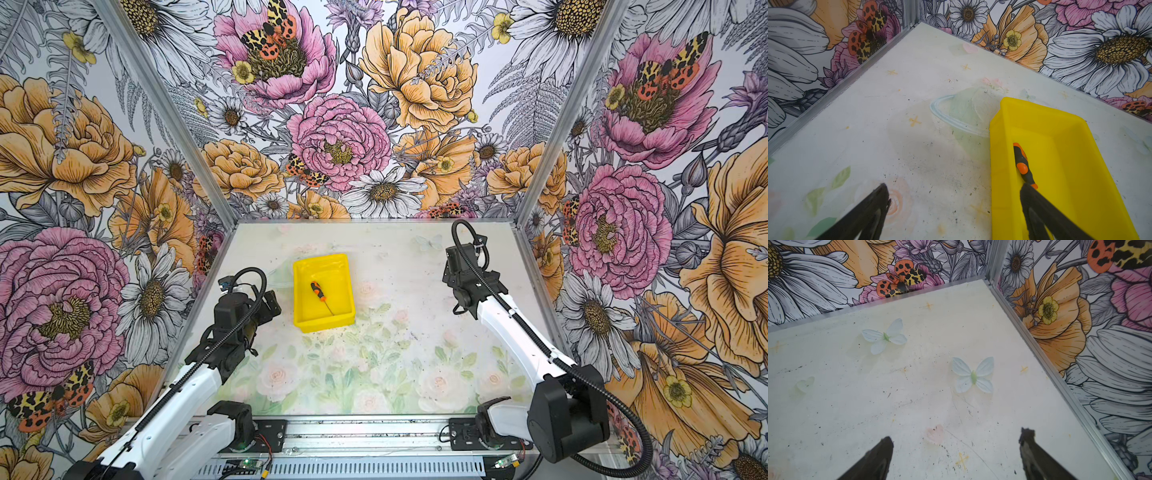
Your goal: Put the screwdriver in the bin
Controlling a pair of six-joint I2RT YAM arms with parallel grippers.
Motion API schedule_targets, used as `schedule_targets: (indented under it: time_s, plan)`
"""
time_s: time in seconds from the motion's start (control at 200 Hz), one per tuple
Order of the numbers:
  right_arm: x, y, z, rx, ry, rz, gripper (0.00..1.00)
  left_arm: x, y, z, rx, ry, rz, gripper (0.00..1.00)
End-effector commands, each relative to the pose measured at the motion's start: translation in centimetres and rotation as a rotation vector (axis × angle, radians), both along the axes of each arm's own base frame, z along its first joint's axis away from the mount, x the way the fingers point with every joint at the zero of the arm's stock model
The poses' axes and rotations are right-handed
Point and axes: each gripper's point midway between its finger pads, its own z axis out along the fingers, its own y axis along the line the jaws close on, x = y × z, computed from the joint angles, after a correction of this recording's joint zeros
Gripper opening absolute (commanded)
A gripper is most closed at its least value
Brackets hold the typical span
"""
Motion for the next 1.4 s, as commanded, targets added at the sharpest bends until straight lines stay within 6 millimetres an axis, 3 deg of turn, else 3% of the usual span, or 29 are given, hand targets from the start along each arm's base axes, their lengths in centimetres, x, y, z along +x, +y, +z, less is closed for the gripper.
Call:
schedule_targets:
  time_s: [0.0,0.145,0.38,0.571,0.651,0.706,0.881,1.071,1.391]
  plan:
    - [1.1,-0.4,-0.8,0.05,-0.015,-0.007,0.94,1.6,-0.4,2.7,0.014,-0.078,-0.045,0.99]
    - [1.4,-2.3,-2.0,0.089,-0.016,-0.074,0.99,2.3,-0.7,3.0,0.041,-0.078,-0.089,0.99]
    - [2.1,-2.4,-3.3,0.127,-0.017,-0.043,0.99,2.7,-0.3,3.0,0.04,-0.064,-0.118,0.99]
    - [1.1,-3.8,-2.6,0.204,-0.169,-0.094,1.0,3.2,-0.8,3.5,0.034,-0.115,-0.186,0.99]
    - [1.3,-2.8,-2.1,0.235,-0.268,0.015,0.99,3.3,-1.1,3.7,0.051,-0.126,-0.218,0.99]
    - [1.2,-2.4,-1.4,0.21,-0.332,0.074,0.99,3.3,-1.2,3.7,0.075,-0.122,-0.238,0.99]
    - [-0.4,-3.9,-1.3,0.014,-0.357,0.106,0.99,3.5,-0.3,3.3,0.171,-0.101,-0.229,0.99]
    - [-0.7,-5.2,-3.2,-0.067,-0.291,0.1,0.99,4.4,1.5,1.7,0.205,-0.098,-0.149,0.99]
    - [0.9,-7.1,-6.8,-0.058,-0.284,0.019,1.0,5.0,2.8,-0.9,0.223,-0.142,-0.082,0.99]
